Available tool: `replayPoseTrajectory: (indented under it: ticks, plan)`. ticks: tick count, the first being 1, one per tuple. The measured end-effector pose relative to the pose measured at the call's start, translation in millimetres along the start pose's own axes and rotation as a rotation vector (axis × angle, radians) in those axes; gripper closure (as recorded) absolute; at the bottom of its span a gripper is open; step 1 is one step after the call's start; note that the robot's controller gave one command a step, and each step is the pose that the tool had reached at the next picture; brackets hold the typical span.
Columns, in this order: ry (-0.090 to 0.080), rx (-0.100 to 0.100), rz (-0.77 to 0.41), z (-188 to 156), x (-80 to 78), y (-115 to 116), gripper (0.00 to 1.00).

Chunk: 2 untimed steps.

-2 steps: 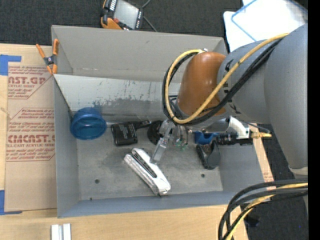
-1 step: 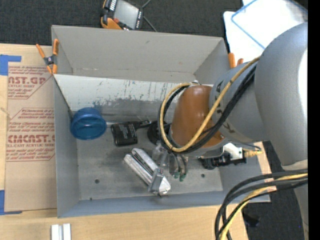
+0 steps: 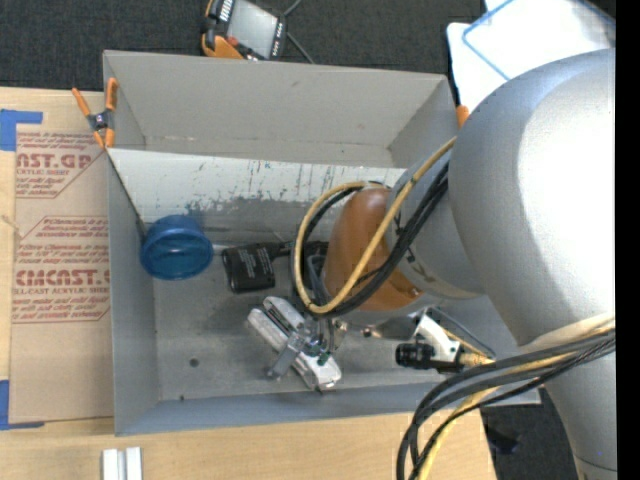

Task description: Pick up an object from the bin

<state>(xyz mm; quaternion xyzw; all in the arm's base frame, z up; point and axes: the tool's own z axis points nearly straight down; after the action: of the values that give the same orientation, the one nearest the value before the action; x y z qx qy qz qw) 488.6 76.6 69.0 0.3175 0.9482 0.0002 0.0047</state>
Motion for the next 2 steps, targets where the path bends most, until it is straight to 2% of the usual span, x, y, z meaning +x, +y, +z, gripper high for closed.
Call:
replayPoseTrajectory:
  ticks: [1, 2]
  plan:
    - [0.016, 0.005, -0.156, -1.1, 3.4, -8.8, 1.0]
    - [0.016, 0.005, -0.157, -1.1, 3.4, -8.8, 1.0]
